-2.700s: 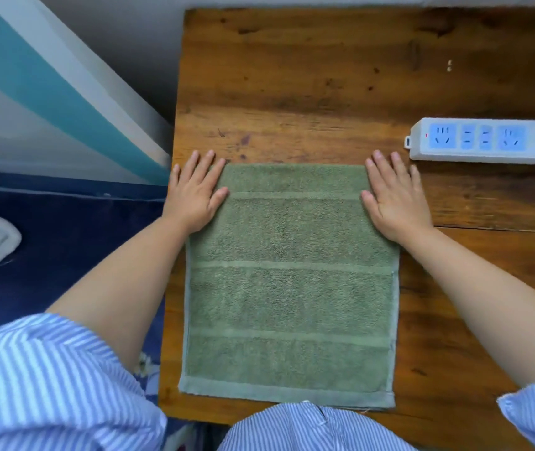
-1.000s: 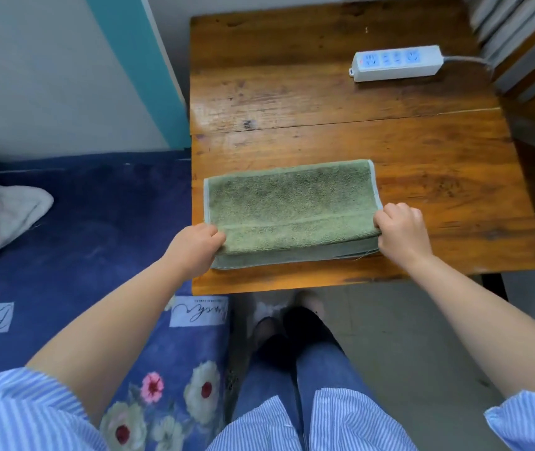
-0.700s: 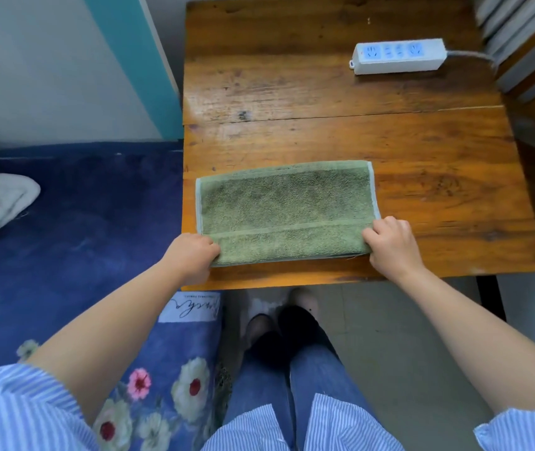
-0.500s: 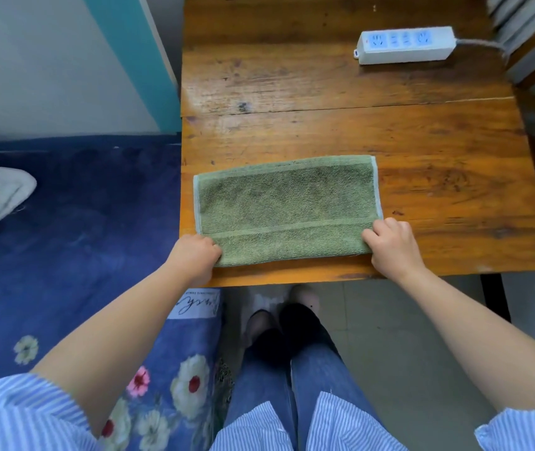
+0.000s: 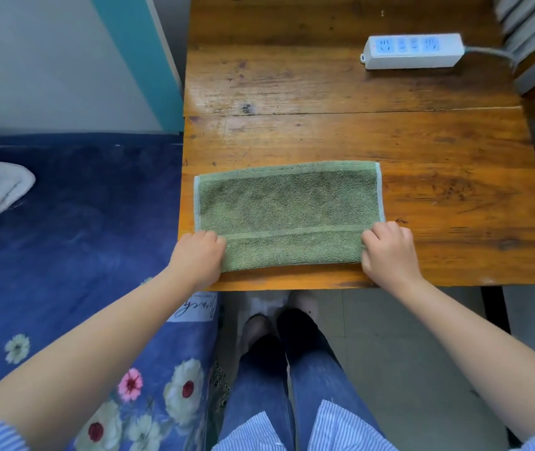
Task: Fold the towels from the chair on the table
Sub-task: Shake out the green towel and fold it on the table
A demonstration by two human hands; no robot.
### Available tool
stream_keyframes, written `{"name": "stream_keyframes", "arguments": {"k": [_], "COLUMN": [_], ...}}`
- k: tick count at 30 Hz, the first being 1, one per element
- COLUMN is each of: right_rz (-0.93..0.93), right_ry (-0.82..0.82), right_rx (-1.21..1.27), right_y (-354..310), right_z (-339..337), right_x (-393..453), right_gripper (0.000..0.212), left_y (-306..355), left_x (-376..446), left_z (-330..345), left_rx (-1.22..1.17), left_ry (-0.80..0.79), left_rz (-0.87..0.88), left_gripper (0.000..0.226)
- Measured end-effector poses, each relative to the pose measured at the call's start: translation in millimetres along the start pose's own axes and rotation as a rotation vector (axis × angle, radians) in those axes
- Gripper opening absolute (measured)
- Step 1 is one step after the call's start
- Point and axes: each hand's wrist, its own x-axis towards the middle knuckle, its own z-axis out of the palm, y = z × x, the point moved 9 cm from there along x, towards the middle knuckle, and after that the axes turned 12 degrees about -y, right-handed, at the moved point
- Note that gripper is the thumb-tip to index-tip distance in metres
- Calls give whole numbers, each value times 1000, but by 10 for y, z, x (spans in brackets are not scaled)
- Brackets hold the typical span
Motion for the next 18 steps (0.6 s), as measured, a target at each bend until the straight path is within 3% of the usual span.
{"name": "stream_keyframes", "arguments": {"k": [3,5,7,13,18], "right_rz": [-60,-64,-45,-53,-42], "right_ry": [42,-24,-179,-292,-336], "right_rx": [95,147,211,117,54], "right_y": [-295,-475,-608,-837,-506], "right_z": [-109,-23,155,482,686], "right_x": [288,536,773,1127,1193], "right_gripper": [30,33,44,51,53], "left_y": [41,44,30,-87,-318], "left_x": [94,212,360,704,748], "left_z": [-345,-465,-484,-223,-127], "left_rx": [-293,-443,-515,-479,-469], "left_ry": [228,317,332,237,310], "left_rz": [-17,-54,-105,-160,-138], "left_gripper": [24,34,44,55,58]}}
